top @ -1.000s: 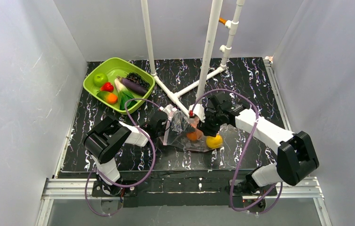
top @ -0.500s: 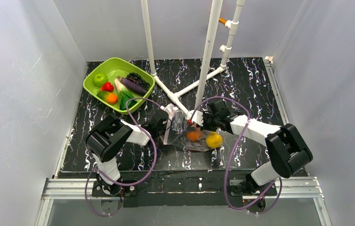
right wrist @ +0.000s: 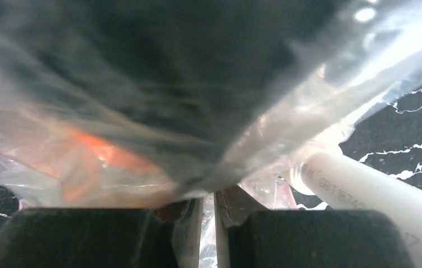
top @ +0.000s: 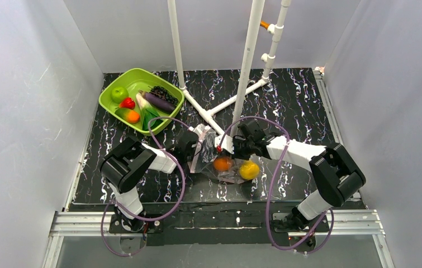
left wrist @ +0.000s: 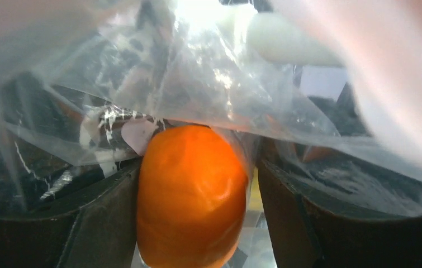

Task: Open the zip-top bag and remove the fake food
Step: Pick up the fake fruit from the zipper food storage bag.

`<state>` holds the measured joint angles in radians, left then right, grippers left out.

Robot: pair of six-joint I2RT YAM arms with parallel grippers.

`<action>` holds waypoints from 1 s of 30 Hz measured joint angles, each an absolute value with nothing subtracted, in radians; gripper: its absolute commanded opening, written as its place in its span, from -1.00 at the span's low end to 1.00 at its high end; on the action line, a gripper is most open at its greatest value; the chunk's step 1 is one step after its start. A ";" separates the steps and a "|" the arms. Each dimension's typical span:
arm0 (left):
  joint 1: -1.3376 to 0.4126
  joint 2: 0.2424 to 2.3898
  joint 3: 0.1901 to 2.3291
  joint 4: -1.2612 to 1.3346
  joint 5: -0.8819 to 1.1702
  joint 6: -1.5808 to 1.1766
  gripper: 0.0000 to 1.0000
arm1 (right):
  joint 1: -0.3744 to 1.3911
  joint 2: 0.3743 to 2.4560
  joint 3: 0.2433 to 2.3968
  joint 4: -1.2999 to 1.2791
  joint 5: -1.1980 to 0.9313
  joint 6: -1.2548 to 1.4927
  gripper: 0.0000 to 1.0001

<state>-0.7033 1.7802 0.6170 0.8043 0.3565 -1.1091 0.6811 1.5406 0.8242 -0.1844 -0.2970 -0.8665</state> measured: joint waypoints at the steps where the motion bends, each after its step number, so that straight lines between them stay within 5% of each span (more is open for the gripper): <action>1: -0.702 1.769 0.612 0.792 0.363 -1.103 0.48 | 0.677 1.546 0.829 -0.184 -0.297 -0.860 -0.64; 11: -0.656 1.567 0.570 0.645 0.484 -1.016 0.58 | 0.628 1.551 0.842 -0.185 -0.299 -0.818 -0.65; 30: -0.650 1.681 0.646 0.515 0.518 -1.005 0.42 | 0.647 1.553 0.849 -0.211 -0.317 -0.821 -0.67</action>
<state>-0.6498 1.6814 0.6464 0.5148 0.5182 -1.0054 0.6468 1.5532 0.8490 -0.2111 -0.3172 -0.8207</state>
